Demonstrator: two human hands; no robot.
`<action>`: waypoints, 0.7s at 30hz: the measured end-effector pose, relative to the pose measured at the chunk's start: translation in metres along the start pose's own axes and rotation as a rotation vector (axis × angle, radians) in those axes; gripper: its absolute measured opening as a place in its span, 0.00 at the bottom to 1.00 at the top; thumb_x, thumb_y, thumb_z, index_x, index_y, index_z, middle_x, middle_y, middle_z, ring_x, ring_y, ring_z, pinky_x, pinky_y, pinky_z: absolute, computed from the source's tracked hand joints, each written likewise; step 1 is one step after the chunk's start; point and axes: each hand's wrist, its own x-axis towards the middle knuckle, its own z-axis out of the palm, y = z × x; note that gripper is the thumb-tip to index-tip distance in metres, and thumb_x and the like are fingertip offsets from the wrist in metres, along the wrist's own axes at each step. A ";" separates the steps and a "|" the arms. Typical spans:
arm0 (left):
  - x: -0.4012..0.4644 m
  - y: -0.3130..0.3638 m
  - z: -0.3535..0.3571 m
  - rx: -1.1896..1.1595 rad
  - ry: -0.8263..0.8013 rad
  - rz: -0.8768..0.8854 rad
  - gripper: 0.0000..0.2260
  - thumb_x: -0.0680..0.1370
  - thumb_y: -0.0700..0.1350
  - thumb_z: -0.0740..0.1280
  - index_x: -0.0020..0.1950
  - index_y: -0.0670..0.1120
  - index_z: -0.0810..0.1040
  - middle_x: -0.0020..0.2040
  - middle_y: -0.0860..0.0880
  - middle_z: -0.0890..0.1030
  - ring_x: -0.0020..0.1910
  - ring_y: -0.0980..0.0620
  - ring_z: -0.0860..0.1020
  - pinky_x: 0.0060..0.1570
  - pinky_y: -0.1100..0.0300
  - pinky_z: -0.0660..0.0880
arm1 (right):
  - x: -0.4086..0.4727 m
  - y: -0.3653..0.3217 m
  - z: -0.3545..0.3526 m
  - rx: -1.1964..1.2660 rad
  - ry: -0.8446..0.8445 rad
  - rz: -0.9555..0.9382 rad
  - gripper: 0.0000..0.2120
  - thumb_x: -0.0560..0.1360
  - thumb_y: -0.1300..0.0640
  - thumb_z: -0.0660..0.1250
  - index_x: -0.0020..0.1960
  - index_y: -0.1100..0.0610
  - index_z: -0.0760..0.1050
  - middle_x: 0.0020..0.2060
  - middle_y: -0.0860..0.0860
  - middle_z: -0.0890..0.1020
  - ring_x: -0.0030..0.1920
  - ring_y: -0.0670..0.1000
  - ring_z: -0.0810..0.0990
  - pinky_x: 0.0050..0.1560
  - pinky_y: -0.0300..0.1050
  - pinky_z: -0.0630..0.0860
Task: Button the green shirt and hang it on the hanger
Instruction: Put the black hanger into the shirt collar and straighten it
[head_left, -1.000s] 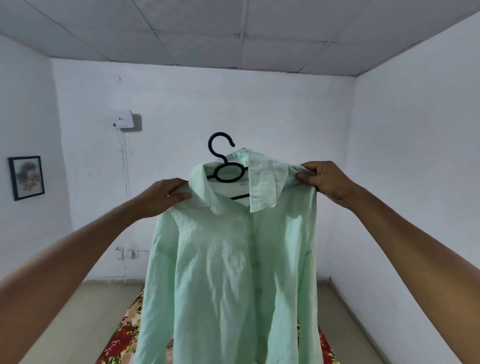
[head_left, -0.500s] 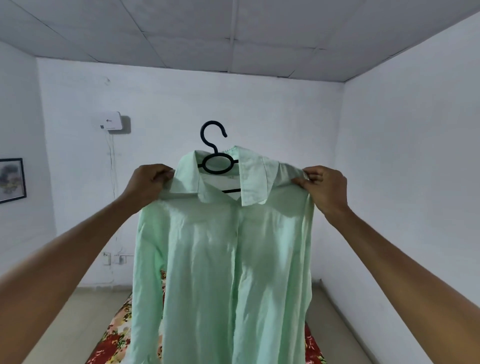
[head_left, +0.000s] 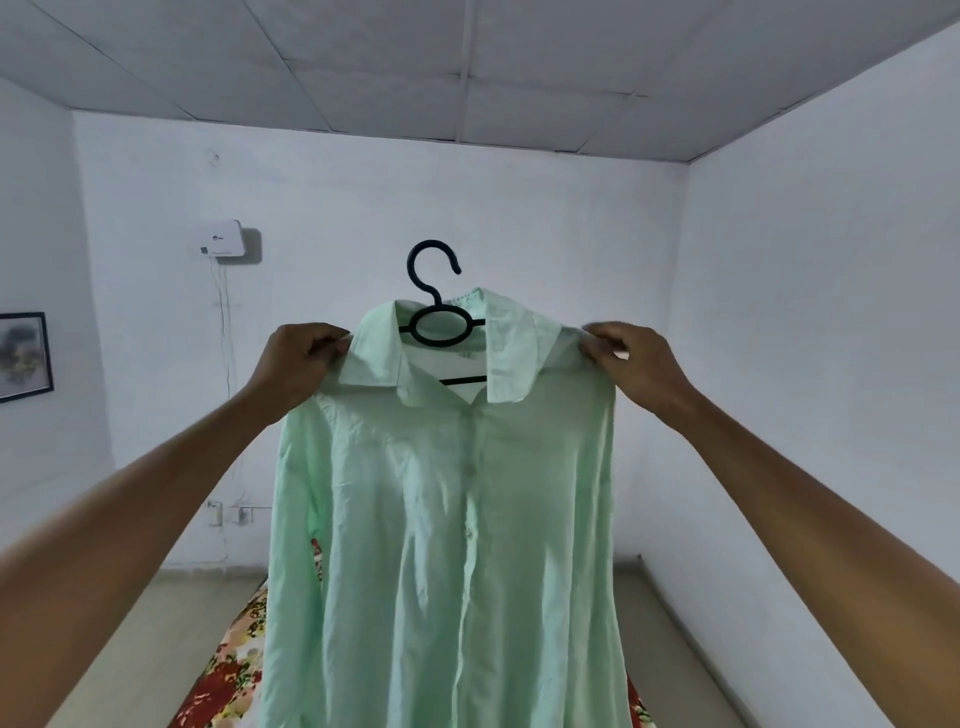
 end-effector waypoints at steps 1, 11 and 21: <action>0.001 0.003 0.000 0.012 -0.005 0.013 0.07 0.81 0.41 0.69 0.53 0.46 0.88 0.45 0.52 0.87 0.43 0.58 0.81 0.46 0.64 0.75 | 0.002 0.002 0.001 -0.017 -0.062 0.020 0.11 0.82 0.50 0.68 0.54 0.56 0.85 0.43 0.54 0.84 0.43 0.47 0.77 0.45 0.41 0.72; 0.003 -0.006 -0.012 0.006 -0.168 0.022 0.04 0.80 0.47 0.73 0.51 0.49 0.86 0.46 0.51 0.86 0.43 0.54 0.81 0.47 0.58 0.77 | 0.012 0.011 -0.001 0.341 0.117 0.163 0.04 0.76 0.58 0.76 0.50 0.51 0.88 0.46 0.47 0.88 0.49 0.48 0.85 0.54 0.43 0.80; -0.003 -0.049 -0.016 -0.085 -0.286 -0.270 0.02 0.79 0.36 0.72 0.47 0.41 0.82 0.41 0.42 0.81 0.41 0.46 0.77 0.45 0.46 0.82 | 0.011 0.007 0.019 0.189 0.112 0.125 0.11 0.75 0.59 0.78 0.56 0.59 0.86 0.50 0.51 0.87 0.49 0.47 0.83 0.49 0.27 0.74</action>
